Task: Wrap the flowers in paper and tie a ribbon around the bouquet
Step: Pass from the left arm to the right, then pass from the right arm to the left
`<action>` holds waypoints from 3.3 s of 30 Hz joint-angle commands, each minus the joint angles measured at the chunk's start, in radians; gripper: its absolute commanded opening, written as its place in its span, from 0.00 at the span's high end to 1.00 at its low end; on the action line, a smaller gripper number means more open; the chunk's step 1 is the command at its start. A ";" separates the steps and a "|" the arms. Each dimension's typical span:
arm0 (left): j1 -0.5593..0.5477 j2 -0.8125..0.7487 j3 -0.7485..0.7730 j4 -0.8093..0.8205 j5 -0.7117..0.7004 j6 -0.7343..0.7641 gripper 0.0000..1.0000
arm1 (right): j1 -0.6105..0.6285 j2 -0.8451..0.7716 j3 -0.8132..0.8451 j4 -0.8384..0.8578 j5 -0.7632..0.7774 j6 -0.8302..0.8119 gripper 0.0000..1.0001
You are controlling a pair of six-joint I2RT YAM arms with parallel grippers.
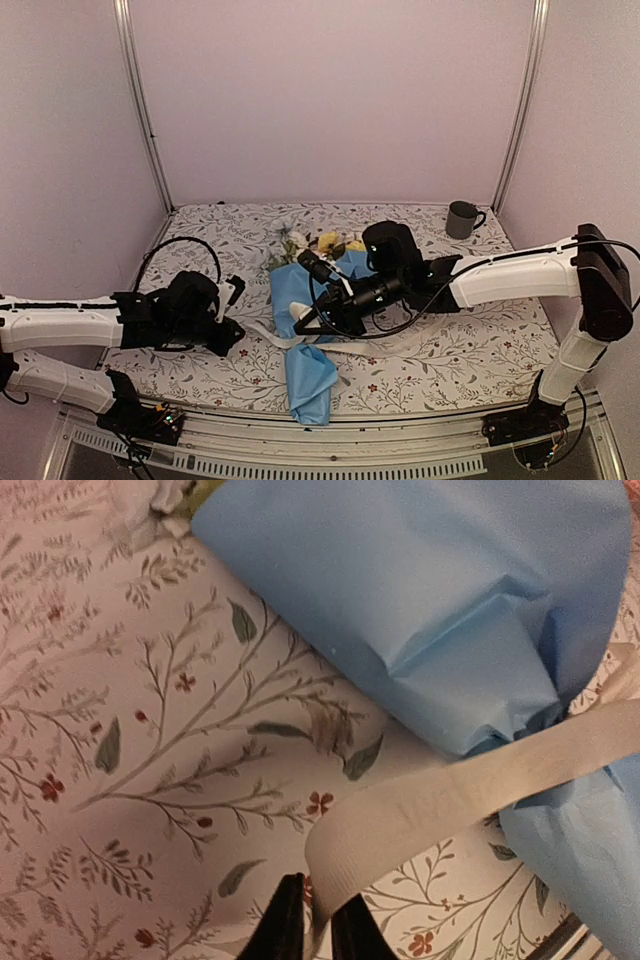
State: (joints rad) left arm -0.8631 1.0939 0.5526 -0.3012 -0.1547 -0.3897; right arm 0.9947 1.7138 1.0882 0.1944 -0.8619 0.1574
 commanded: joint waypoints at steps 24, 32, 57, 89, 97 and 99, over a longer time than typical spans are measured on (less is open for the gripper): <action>-0.565 0.154 0.001 0.444 -0.432 0.142 0.31 | 0.028 -0.033 -0.114 0.123 0.066 0.365 1.00; -0.593 0.312 0.142 0.217 -0.736 0.037 1.00 | 0.028 -0.044 -0.117 0.123 0.047 0.353 1.00; -0.193 -0.265 0.009 0.267 0.320 0.273 1.00 | 0.044 0.015 -0.047 -0.111 -0.137 0.075 1.00; -0.213 -0.118 -0.071 0.241 0.143 0.146 0.21 | 0.059 0.042 -0.004 0.020 -0.105 0.143 1.00; -0.376 -0.065 -0.125 0.567 -0.062 0.333 0.18 | 0.059 0.044 -0.025 0.112 -0.029 0.254 1.00; -0.385 -0.020 -0.140 0.659 -0.084 0.352 0.16 | 0.059 0.047 -0.029 0.131 -0.021 0.275 1.00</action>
State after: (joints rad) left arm -1.2221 1.0031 0.4480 0.1383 -0.1215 -0.1265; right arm 1.0473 1.7416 1.0729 0.2443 -0.9188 0.3679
